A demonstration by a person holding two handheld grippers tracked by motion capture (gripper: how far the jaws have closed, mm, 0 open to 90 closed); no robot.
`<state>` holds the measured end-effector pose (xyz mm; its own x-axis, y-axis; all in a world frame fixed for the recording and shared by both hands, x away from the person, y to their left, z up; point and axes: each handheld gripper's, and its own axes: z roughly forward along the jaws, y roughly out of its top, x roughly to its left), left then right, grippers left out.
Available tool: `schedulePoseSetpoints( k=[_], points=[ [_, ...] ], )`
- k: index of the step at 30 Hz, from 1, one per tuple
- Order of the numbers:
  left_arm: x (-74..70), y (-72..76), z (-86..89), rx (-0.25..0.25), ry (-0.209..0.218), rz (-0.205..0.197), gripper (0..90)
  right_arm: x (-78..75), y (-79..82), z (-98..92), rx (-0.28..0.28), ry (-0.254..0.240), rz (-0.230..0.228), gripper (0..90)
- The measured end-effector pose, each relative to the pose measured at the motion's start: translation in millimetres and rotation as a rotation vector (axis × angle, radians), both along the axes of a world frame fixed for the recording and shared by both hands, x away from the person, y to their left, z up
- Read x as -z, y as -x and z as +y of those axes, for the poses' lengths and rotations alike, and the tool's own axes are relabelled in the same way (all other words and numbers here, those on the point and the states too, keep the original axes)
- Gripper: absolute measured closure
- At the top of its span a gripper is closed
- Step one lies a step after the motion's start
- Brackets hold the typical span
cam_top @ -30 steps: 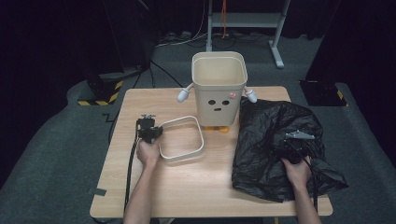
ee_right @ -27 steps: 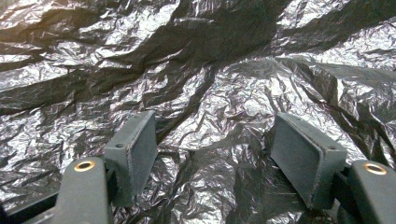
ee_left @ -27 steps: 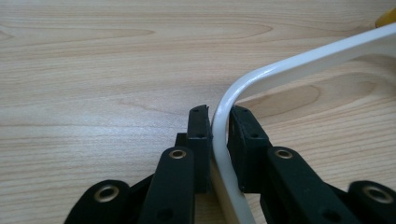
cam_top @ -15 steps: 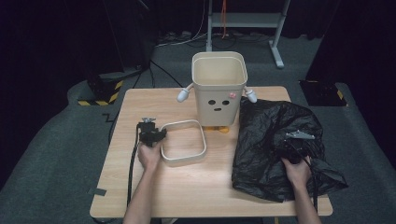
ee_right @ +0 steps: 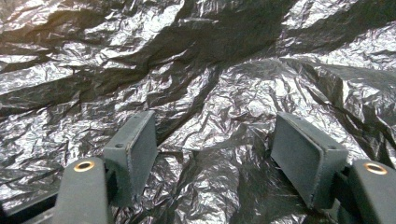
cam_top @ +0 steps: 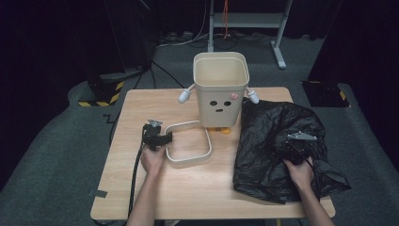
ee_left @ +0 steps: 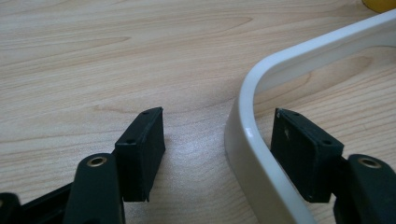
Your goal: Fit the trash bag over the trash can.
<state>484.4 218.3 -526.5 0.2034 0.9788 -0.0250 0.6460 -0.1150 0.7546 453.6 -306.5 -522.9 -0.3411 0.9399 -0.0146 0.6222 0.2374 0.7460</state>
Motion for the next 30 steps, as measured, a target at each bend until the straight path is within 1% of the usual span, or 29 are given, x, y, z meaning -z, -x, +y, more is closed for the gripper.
schedulePoseSetpoints(
  k=[3,4,5,6,10,14,16,18,21,23,25,26,27,30],
  points=[
    [0.0,0.2,-0.5,-0.001,-0.004,0.001,34.6,0.2,-0.7,0.1,0.004,0.003,0.007,24.9],
    [0.0,0.2,-0.5,-0.001,-0.006,0.0,34.6,0.2,-0.9,0.0,0.01,0.005,0.008,22.5],
    [0.0,0.2,-0.7,-0.002,-0.005,0.0,34.6,0.5,-1.2,0.2,0.03,0.005,0.012,19.9],
    [0.0,0.2,-0.8,-0.002,-0.006,0.0,34.6,0.6,-1.3,0.1,0.039,0.004,0.014,19.7],
    [0.0,0.2,-0.7,-0.002,-0.006,0.0,34.6,0.6,-1.0,0.0,0.038,0.006,0.012,19.6],
    [0.1,0.4,-0.8,-0.001,-0.007,0.001,34.3,-0.7,-0.3,0.2,0.04,0.003,0.029,19.3],
    [0.0,0.9,-1.2,0.003,-0.011,0.005,33.9,-2.0,-1.1,0.0,0.041,-0.015,0.042,19.7],
    [0.0,1.0,-1.1,0.005,-0.012,0.004,33.6,-4.2,-2.4,0.0,0.038,-0.054,0.054,20.1],
    [0.1,0.8,-1.3,0.003,-0.01,0.003,33.7,-11.7,-3.6,2.8,0.029,-0.072,0.037,20.6],
    [0.1,0.9,-1.3,0.003,-0.01,0.003,33.7,-17.8,-4.2,4.8,0.018,-0.079,0.013,21.2],
    [0.0,0.9,-1.2,0.004,-0.012,0.004,33.7,-23.6,-7.0,6.5,0.011,-0.08,0.009,20.7],
    [0.0,0.9,-1.2,0.004,-0.011,0.004,33.6,-26.6,-8.4,7.1,0.01,-0.09,0.006,20.4],
    [0.0,1.0,-1.2,0.004,-0.011,0.005,33.6,-29.2,-9.9,7.0,0.007,-0.097,-0.009,20.4],
    [0.1,0.9,-1.3,0.004,-0.01,0.003,33.5,-36.8,-15.0,8.4,0.013,-0.134,-0.019,18.6]
  ],
)
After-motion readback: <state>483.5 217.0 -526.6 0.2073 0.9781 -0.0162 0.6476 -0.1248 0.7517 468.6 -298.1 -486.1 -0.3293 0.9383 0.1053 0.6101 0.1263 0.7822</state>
